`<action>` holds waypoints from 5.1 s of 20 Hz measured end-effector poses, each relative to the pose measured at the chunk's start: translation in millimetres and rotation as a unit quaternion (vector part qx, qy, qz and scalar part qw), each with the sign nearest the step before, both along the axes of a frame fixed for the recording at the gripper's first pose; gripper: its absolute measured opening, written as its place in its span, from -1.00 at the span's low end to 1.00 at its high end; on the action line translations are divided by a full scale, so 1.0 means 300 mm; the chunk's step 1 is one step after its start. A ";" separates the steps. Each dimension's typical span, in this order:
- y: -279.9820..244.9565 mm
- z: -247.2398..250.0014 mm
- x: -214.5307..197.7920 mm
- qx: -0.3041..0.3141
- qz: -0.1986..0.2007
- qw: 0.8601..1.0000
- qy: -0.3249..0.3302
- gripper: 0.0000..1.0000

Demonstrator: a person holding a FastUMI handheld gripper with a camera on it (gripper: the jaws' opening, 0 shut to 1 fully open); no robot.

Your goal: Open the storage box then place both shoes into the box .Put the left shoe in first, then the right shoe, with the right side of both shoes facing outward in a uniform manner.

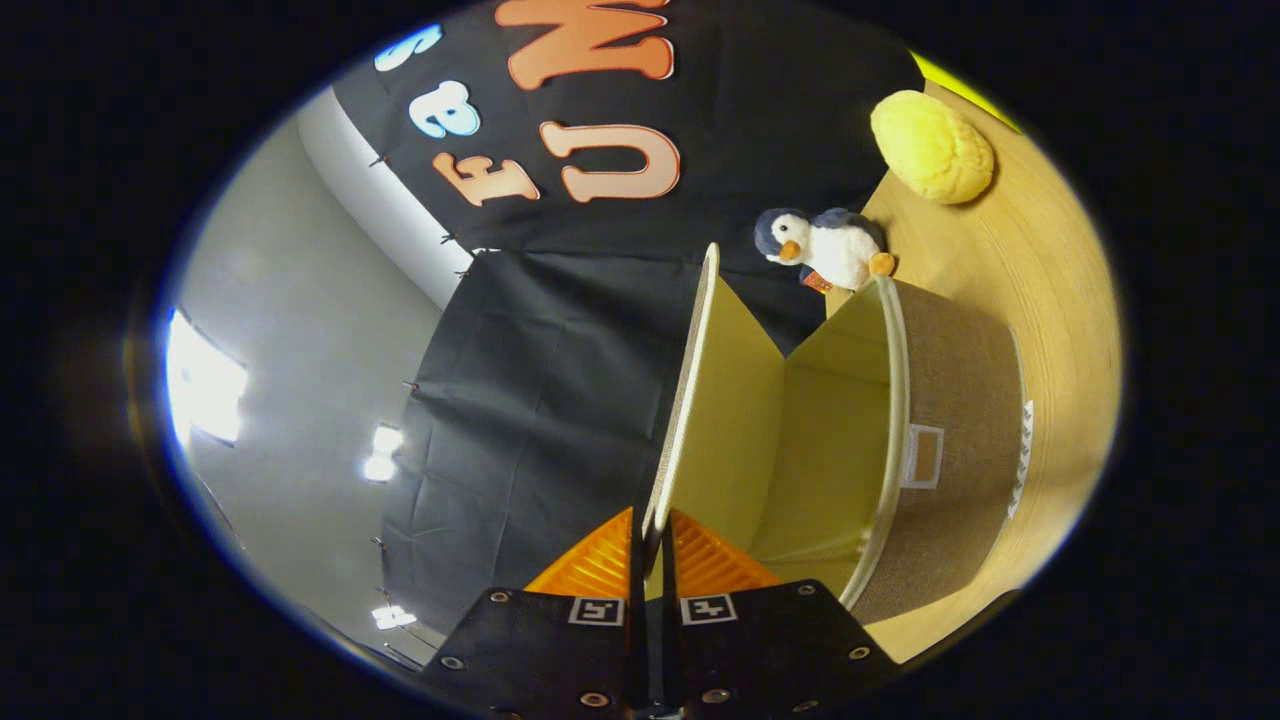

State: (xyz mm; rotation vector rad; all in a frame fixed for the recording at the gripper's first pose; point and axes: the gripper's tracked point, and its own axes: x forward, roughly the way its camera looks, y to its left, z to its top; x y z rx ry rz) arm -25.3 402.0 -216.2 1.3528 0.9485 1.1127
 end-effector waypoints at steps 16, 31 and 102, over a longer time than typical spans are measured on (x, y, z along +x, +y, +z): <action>0.561 0.250 -0.027 -0.095 0.072 0.990 -0.079 -0.83; 0.986 -0.003 -0.133 -0.266 0.139 0.953 -0.048 -0.66; -0.556 -0.769 0.350 -0.629 -0.058 0.775 0.033 -0.95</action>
